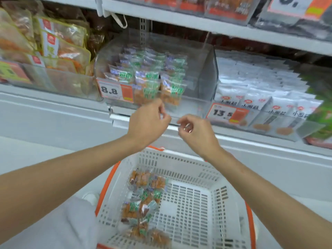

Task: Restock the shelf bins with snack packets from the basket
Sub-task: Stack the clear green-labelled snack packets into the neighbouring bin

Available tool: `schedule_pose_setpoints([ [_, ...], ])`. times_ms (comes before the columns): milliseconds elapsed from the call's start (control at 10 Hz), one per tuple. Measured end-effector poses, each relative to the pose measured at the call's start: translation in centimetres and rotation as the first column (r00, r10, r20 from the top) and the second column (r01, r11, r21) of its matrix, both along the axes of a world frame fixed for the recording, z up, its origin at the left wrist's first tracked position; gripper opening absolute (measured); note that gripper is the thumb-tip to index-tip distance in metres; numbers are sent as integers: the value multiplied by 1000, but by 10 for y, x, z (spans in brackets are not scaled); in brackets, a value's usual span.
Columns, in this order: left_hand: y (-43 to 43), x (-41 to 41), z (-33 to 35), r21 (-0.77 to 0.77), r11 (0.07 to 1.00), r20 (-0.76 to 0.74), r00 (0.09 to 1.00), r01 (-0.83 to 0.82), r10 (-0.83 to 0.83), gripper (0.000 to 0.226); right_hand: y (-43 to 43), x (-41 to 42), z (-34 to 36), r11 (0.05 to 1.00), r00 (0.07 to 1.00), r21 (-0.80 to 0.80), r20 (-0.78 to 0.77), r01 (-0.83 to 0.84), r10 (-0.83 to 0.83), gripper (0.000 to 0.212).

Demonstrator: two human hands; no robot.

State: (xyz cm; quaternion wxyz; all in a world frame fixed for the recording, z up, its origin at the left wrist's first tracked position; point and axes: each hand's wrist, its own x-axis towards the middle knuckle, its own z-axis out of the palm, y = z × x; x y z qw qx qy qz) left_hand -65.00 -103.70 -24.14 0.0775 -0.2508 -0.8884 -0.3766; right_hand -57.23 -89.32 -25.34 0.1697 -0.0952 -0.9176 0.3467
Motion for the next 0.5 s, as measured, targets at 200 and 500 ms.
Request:
schedule_pose_setpoints([
  [200,-31,20,-110,-518,822,425,905,237,6,11,-9,52,-117,990,811,-115,569,-86,136,19],
  [500,-63,68,-250,-680,257,715,699,687,22,46,-26,106,-211,935,412,-112,875,-336,252,29],
])
